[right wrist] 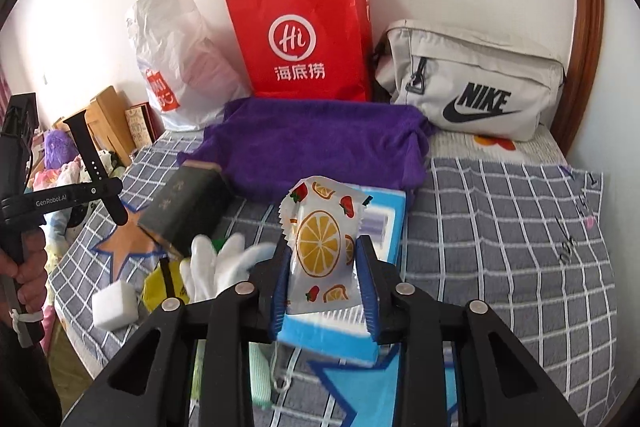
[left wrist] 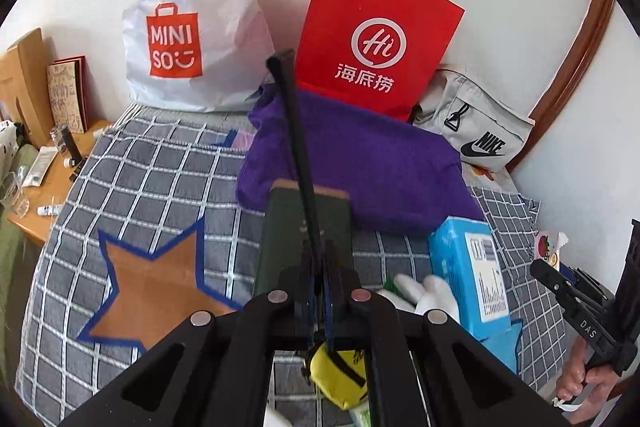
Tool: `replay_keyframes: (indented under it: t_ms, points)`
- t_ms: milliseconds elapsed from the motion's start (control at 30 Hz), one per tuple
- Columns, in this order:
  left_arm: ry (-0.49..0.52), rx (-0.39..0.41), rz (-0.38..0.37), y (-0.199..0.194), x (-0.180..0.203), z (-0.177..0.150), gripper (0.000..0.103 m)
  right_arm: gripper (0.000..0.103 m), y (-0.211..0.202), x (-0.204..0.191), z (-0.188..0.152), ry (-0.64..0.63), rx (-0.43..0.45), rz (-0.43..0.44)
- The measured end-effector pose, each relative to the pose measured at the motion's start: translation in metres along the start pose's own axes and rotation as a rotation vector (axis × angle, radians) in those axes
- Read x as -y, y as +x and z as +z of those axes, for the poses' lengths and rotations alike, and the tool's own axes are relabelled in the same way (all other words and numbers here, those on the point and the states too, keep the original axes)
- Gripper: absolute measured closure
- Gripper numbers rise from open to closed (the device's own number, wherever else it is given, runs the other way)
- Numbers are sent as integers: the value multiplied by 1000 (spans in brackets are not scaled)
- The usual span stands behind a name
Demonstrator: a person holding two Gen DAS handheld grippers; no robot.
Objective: Organize soft objects
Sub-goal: 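Place the packet on the purple towel with the right tool while the left tool carries the strap there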
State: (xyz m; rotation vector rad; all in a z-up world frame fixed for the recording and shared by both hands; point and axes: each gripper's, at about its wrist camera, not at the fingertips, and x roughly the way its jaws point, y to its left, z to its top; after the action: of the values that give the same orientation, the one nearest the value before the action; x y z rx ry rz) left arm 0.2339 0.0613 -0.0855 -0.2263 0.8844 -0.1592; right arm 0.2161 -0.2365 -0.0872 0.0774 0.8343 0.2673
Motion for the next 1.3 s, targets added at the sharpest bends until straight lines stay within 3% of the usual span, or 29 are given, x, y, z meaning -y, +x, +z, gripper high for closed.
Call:
replay_keyframes:
  t_ms: [300, 867, 1200, 1300]
  points:
    - [28, -8, 17, 26, 5, 42, 99, 74, 46, 11, 44, 5, -2, 25]
    - [76, -70, -21, 95, 16, 109, 99, 74, 112, 37, 120, 12, -26, -8]
    - [93, -136, -49, 151, 19, 125, 99, 74, 160, 54, 120, 62, -69, -1]
    - [90, -182, -94, 171, 17, 127, 99, 74, 177, 60, 116, 69, -117, -13]
